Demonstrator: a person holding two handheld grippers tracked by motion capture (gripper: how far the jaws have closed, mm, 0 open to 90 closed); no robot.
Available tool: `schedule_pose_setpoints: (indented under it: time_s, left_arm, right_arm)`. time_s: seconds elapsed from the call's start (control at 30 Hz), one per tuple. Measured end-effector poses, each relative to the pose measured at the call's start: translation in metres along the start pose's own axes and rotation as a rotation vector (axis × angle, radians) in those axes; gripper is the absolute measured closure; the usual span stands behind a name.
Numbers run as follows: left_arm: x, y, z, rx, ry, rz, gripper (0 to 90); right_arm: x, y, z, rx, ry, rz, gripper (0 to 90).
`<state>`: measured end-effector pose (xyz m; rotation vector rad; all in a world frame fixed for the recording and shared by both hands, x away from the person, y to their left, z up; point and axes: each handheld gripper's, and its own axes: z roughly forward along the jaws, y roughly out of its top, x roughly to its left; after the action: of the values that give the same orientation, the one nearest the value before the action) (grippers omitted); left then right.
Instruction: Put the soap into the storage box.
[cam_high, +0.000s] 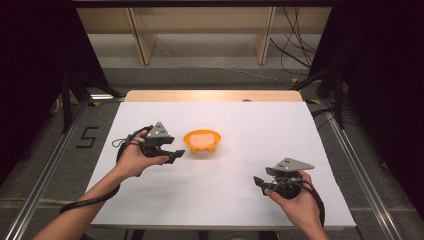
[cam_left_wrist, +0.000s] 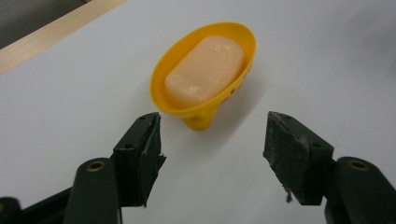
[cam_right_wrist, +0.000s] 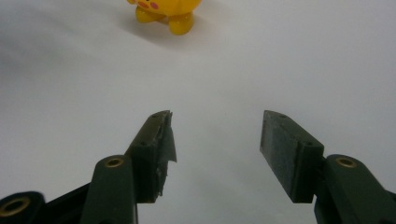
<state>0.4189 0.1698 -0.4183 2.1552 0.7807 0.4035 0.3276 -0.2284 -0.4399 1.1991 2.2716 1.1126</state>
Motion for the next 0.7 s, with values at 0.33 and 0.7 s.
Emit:
schedule_pose_setpoints:
  time_s: [0.33,0.7]
  left_arm:
    - [-0.007,-0.046,-0.028,0.055,0.024,-0.006,36.2]
    - [-0.021,-0.099,-0.056,0.068,0.02,-0.099,36.1]
  right_arm:
    - [0.0,-0.001,0.001,0.007,0.0,0.002,44.2]
    - [0.0,-0.002,0.004,0.014,0.005,0.009,44.3]
